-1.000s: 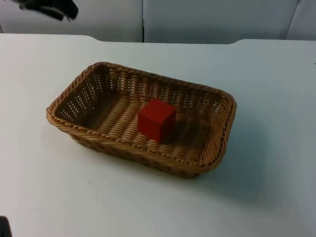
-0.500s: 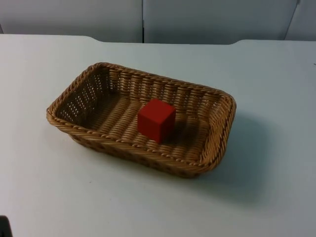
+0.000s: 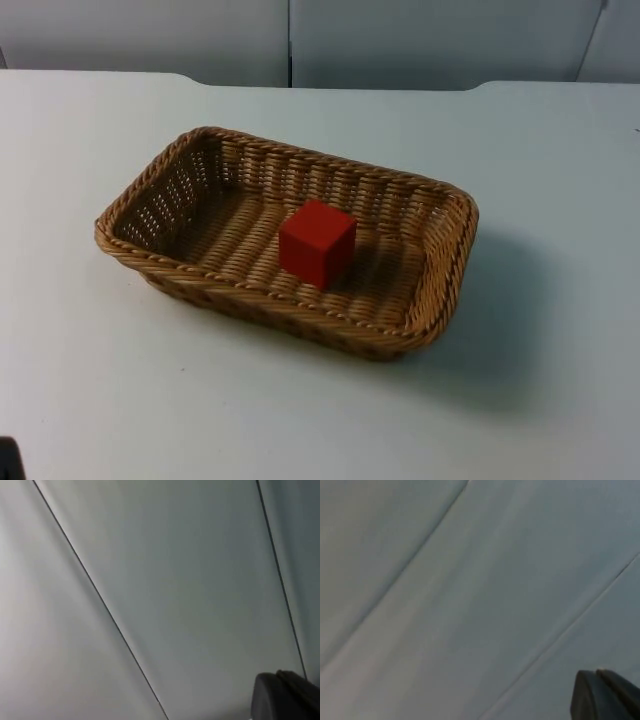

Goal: Pick up the basket with the left hand and place the cube into the basket with the right hand.

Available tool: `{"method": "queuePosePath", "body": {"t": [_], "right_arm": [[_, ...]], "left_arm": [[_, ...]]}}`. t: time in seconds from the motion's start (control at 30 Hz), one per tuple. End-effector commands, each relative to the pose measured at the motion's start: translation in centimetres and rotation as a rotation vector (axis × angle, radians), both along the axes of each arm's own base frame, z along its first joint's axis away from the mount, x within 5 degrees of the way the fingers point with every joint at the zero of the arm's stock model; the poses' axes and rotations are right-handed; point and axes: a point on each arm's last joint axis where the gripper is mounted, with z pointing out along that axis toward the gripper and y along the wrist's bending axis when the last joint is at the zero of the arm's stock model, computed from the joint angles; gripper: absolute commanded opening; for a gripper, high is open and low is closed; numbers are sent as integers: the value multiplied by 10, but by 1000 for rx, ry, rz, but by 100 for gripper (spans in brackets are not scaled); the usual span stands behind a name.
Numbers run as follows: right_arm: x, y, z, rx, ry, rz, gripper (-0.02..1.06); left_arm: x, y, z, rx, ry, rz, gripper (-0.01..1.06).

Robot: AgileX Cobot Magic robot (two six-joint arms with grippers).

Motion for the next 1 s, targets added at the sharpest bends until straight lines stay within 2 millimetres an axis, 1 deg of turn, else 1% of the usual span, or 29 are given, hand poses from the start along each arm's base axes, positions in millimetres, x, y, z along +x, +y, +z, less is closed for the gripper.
{"method": "queuePosePath", "body": {"t": [0.0,0.03,0.1,0.13,0.17,0.2,0.23,0.27,0.3,0.33,0.37,0.4,0.43,0.47,0.5,0.53,0.6,0.63,0.67,0.7,0.73,0.77,0.8,0.83,0.87,0.9,0.93,0.97], "right_arm": [[-17,-21,-12,-58,-80,-83,0],[-24,-29,-21,-90,-91,-103,0],[-40,-50,-33,-101,-96,-115,0],[-40,-50,-33,-101,-96,-115,0],[-49,-62,-39,-96,-91,-124,0],[-63,-80,-46,-80,-80,-137,0],[-70,-88,-53,-64,-61,-143,0],[-70,-88,-53,-64,-61,-143,0],[-78,-97,-60,-38,-31,-143,0],[-84,-103,-70,-14,17,-124,0],[-88,-105,-80,3,72,-105,0],[-94,-107,-93,64,126,-58,0],[-98,-104,-108,132,197,13,0],[-98,-104,-108,132,197,13,0],[-102,-100,-122,191,263,85,0],[-105,-92,-138,258,351,183,0],[-114,-72,-169,425,517,400,0],[-114,-72,-169,425,517,400,0],[-119,-58,-193,511,642,508,0],[-123,-51,-208,556,710,563,0],[-124,-48,-217,574,746,580,0],[-126,-41,-244,598,840,597,0],[-126,-41,-253,601,863,597,0],[-126,-41,-253,601,863,597,0],[-129,-38,-273,617,907,612,0],[-130,-36,-285,632,916,632,0],[-131,-35,-294,633,922,647,0],[-134,-36,-299,638,914,664,0]], "left_arm": [[-16,2,-15,-29,-78,17,0],[-21,2,-23,-42,-87,20,0],[-28,2,-47,-73,-14,24,0],[-28,2,-47,-73,-14,24,0],[-30,2,-57,-88,33,25,0],[-30,2,-69,-102,95,28,0],[-32,2,-85,-134,172,33,0],[-32,2,-85,-134,172,33,0],[-34,2,-93,-149,206,37,0],[-36,2,-101,-154,239,40,0],[-39,2,-113,-158,284,43,0],[-43,2,-124,-157,315,45,0],[-48,1,-132,-162,332,42,0],[-48,1,-132,-162,332,42,0],[-52,1,-141,-168,346,42,0],[-59,0,-151,-183,360,30,0],[-73,-2,-163,-206,337,4,0],[-73,-2,-163,-206,337,4,0],[-86,-4,-169,-222,305,-17,0],[-96,-5,-173,-242,272,-28,0],[-99,-5,-174,-251,263,-33,0],[-109,-5,-176,-254,231,-38,0],[-118,-5,-179,-253,205,-42,0],[-118,-5,-179,-253,205,-42,0],[-126,-5,-181,-251,183,-46,0],[-139,-4,-184,-250,137,-53,0],[-147,-4,-186,-250,107,-57,0],[-148,-4,-186,-249,102,-57,0]]}}
